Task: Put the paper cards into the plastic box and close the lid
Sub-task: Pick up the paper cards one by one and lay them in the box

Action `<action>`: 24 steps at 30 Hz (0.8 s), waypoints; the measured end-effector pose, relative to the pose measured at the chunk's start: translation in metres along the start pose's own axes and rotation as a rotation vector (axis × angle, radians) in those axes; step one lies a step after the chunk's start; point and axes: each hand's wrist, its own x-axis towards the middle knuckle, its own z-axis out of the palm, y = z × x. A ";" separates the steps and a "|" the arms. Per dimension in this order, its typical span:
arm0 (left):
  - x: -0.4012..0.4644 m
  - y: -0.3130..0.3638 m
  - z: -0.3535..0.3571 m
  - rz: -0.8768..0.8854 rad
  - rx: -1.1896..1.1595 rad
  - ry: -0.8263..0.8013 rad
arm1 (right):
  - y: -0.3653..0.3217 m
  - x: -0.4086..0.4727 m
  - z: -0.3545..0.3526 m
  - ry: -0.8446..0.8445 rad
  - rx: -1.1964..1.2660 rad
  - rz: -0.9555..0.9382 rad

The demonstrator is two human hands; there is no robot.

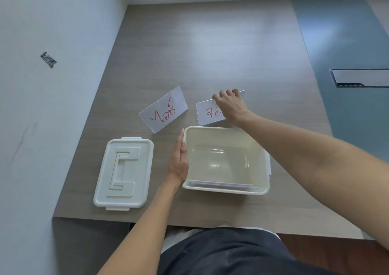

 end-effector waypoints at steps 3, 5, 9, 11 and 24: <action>0.000 -0.001 0.000 -0.001 -0.006 -0.006 | 0.002 -0.002 -0.010 0.022 0.048 -0.005; 0.001 -0.001 -0.001 -0.004 -0.001 -0.010 | 0.002 -0.007 -0.020 0.053 0.127 0.042; 0.000 0.000 -0.002 0.017 0.006 -0.019 | -0.006 -0.022 -0.045 0.106 0.218 0.055; 0.000 0.000 -0.002 0.010 0.003 -0.021 | -0.014 -0.033 -0.058 0.171 0.236 0.056; -0.004 0.004 -0.003 0.035 0.034 -0.018 | -0.052 -0.158 -0.091 0.404 0.248 0.015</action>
